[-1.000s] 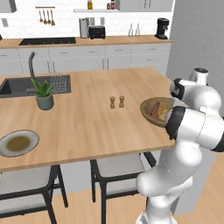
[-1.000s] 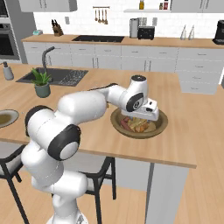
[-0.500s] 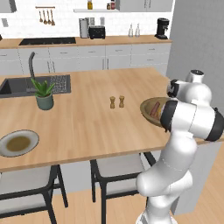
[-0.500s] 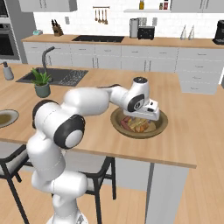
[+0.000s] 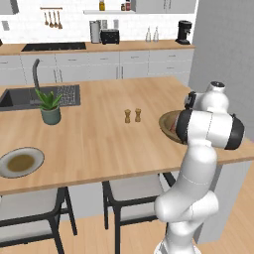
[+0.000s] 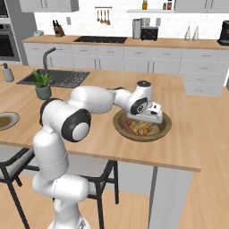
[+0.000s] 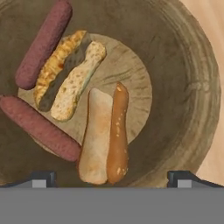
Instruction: Place one bun and one sausage from the bowl on each plate.
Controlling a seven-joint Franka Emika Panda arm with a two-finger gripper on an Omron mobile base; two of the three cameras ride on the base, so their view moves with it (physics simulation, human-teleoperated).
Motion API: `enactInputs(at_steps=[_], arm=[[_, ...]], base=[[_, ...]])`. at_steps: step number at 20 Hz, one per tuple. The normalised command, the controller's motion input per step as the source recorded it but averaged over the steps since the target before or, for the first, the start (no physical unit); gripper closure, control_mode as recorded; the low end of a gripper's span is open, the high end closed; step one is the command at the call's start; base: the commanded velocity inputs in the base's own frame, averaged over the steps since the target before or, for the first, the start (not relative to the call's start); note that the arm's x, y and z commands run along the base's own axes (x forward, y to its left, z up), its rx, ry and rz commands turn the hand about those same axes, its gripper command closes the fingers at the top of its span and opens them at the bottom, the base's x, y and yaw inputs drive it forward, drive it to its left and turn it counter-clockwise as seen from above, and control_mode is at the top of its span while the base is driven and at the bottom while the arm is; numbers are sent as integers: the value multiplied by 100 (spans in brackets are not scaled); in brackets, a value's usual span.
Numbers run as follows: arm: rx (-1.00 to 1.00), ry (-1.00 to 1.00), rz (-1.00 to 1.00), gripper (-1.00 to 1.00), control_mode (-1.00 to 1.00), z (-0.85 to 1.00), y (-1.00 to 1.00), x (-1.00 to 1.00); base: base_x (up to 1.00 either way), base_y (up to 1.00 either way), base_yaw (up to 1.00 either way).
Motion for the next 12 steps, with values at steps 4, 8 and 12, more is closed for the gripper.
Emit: enactInputs(at_steps=[4,8,12], arm=[[0,2,0,-100,-100,-33,-1,7],[0,2,0,-100,-100,-32,0,0],[0,2,0,-100,-100,-23,0,0]], base=[[0,0,0],[0,0,0],[0,0,0]])
